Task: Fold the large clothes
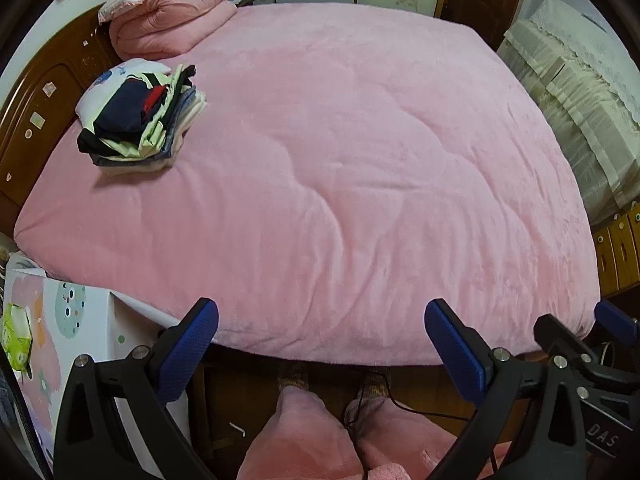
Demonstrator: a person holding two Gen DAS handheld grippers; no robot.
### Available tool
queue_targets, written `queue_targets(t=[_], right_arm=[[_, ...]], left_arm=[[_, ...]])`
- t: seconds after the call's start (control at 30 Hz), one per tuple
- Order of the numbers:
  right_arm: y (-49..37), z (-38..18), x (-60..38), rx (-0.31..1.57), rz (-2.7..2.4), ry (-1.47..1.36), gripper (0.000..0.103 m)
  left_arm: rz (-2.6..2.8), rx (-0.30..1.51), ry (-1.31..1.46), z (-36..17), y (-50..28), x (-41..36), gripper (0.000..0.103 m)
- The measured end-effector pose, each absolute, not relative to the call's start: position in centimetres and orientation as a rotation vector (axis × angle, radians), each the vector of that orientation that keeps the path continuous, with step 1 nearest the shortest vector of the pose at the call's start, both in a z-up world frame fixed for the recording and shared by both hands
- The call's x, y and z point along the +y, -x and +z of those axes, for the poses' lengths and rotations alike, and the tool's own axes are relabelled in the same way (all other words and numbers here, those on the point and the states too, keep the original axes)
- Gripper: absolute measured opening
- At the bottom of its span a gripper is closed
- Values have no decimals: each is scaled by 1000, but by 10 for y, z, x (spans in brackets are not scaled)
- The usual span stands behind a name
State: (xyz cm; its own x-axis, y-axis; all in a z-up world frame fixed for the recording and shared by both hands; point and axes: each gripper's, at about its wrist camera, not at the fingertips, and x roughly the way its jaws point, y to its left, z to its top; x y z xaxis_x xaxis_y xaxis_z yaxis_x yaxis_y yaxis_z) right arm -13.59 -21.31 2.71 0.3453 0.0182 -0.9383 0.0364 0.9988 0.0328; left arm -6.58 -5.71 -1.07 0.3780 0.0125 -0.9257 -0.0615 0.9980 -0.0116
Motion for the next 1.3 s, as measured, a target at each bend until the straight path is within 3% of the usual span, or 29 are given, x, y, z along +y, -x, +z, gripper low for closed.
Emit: queue_targets(t=[0.1,1.3], right_arm=[[139,30,-209,1208,1,-35,103],[142,36,-222,1194,-5,-66,103]], left_arm=[[43,1211,43,-16,66,-56,102],[1,1127,-14,1,74,-75,102]])
